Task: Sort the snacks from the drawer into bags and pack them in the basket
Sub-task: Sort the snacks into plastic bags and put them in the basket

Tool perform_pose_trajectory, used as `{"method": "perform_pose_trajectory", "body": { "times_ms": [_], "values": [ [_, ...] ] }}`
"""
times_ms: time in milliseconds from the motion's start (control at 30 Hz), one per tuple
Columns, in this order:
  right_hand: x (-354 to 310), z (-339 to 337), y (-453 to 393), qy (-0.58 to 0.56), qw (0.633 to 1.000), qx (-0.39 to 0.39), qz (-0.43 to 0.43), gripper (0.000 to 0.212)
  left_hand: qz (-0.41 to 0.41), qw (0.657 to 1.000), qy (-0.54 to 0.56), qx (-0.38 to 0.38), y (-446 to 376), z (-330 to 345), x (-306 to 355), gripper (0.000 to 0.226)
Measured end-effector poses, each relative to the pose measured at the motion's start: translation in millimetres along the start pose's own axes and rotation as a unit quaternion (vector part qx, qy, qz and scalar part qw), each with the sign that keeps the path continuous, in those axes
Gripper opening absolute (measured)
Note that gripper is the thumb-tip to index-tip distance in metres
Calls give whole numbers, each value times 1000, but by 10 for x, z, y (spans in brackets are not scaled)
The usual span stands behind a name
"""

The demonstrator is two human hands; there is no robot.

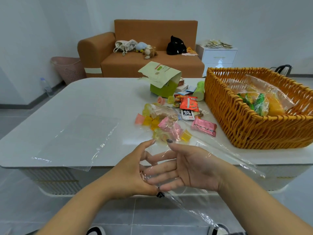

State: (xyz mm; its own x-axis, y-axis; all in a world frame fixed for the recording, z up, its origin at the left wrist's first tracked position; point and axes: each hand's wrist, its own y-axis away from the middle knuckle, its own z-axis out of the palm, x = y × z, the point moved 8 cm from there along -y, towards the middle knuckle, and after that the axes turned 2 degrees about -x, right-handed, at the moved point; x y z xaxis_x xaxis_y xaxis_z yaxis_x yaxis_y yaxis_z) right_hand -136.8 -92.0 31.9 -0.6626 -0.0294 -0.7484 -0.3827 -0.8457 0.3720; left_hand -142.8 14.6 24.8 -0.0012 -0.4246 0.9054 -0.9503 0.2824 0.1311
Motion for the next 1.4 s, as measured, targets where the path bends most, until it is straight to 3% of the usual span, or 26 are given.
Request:
{"method": "perform_pose_trajectory", "body": {
  "times_ms": [100,267,367,500,567,633,767,867,933,1033,1133,1200,1333,1400],
  "values": [
    [92,50,-81,7,1000,-6,13,62,-8,999,-29,-27,-12,56,-80,98],
    [39,40,-108,7,1000,-6,1,45,-26,999,-36,-12,-26,12,-111,54],
    [-91,-67,-55,34,998,33,-30,44,-40,999,-22,11,-16,-90,-119,53],
    [-495,-275,219,80,983,133,-103,66,-105,994,30,17,-1,-292,-235,56],
    [-678,-440,367,85,965,205,-143,54,-126,990,58,38,18,-410,-274,63],
    [-797,-653,455,61,938,292,-178,31,-144,982,83,92,32,-557,-334,69],
    [-943,-1033,592,49,841,476,-253,21,-180,948,165,203,80,-806,-488,75],
    [-999,-1244,629,185,747,582,-263,24,-184,918,239,256,105,-896,-540,76],
    [-980,-1317,462,336,713,584,-195,37,-179,902,285,272,89,-886,-546,75],
    [-795,-1436,34,494,701,509,-70,63,-174,884,313,300,78,-909,-567,68],
    [-668,-1488,-241,600,644,474,-11,52,-171,862,329,345,103,-1023,-632,65],
    [-698,-1479,-294,637,604,480,-12,42,-167,853,336,362,109,-1096,-659,68],
    [-797,-1501,-297,658,570,492,19,41,-165,845,346,372,106,-1154,-679,67],
    [-918,-1379,-242,641,548,537,-16,40,-165,844,348,372,105,-1154,-682,66]
  ]
}}
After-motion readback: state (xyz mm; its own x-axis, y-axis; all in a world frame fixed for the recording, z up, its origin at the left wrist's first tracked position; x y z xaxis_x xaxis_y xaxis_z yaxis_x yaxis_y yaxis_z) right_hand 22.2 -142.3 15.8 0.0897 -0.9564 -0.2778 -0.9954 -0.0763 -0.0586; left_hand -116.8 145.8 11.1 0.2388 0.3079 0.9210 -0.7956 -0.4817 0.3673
